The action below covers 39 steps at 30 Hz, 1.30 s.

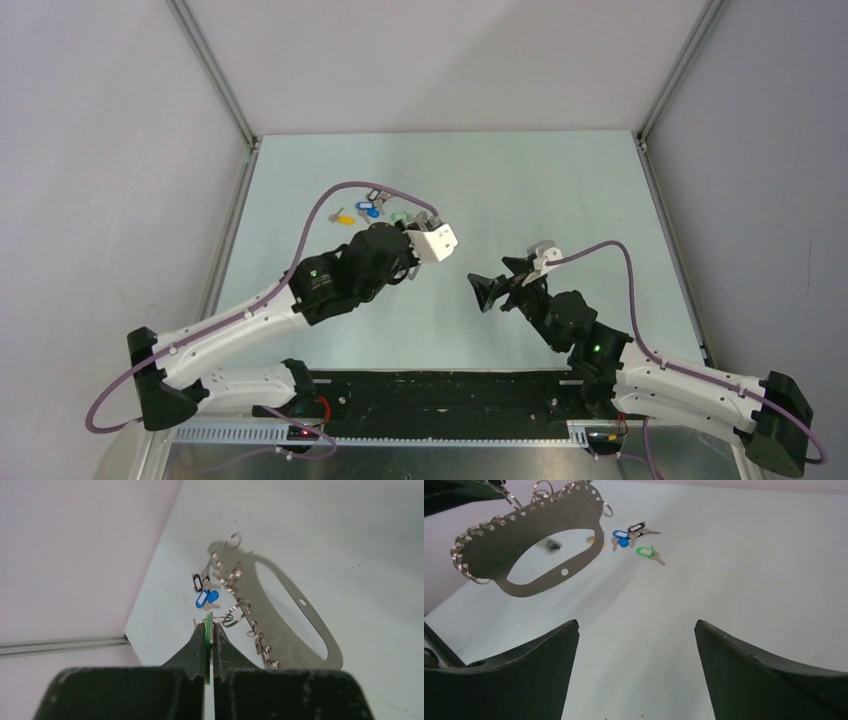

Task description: Remove the keys from the keyring

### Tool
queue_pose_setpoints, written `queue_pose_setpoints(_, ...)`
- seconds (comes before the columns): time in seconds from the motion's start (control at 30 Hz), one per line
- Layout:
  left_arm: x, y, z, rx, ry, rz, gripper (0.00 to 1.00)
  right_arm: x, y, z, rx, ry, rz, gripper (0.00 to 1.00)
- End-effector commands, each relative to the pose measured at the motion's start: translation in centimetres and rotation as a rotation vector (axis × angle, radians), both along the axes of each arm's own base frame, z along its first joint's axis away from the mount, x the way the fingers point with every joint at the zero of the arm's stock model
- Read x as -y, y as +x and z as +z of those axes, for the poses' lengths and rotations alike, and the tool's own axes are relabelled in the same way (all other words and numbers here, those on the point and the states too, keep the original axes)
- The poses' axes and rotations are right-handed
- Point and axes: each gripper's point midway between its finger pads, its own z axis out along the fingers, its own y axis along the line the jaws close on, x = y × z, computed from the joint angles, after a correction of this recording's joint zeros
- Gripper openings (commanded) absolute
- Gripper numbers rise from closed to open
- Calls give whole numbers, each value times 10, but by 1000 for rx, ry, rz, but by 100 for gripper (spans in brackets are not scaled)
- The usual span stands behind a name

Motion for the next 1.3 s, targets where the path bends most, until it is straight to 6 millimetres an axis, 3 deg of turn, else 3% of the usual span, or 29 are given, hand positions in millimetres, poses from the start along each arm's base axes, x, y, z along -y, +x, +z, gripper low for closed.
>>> queue_pose_setpoints(0.0,4,2,28,129,-142,-23,0,-2,-5,29,-27,158,20,96)
queue_pose_setpoints(0.03,3,3,36,163,-192,-7,0,-2,-8,34,-1,149,50,99)
queue_pose_setpoints(0.13,4,2,36,200,-309,27,0,6,-16,42,66,114,90,99)
queue_pose_setpoints(0.17,-2,0,30,217,-313,58,0,11,-14,42,69,116,73,99)
queue_pose_setpoints(0.2,-3,0,41,255,-360,65,0,15,-13,43,76,127,64,99)
queue_pose_setpoints(0.37,-4,-8,43,268,-452,81,0,21,-13,45,161,132,70,100)
queue_pose_setpoints(0.5,1,-18,46,256,-496,22,0,17,-12,44,150,72,103,97)
queue_pose_setpoints(0.63,1,-22,54,242,-542,10,0,13,-9,57,212,31,116,94)
queue_pose_setpoints(0.8,6,-36,40,162,-420,-102,0,7,1,74,281,-15,103,89)
queue_pose_setpoints(0.97,7,-43,38,140,-352,-165,0,-13,13,79,297,-96,131,89)
queue_pose_setpoints(1.2,12,-50,31,127,-333,-228,0,-32,8,81,344,-99,222,87)
queue_pose_setpoints(1.27,18,-55,26,114,-323,-280,0,-38,2,82,363,-104,269,81)
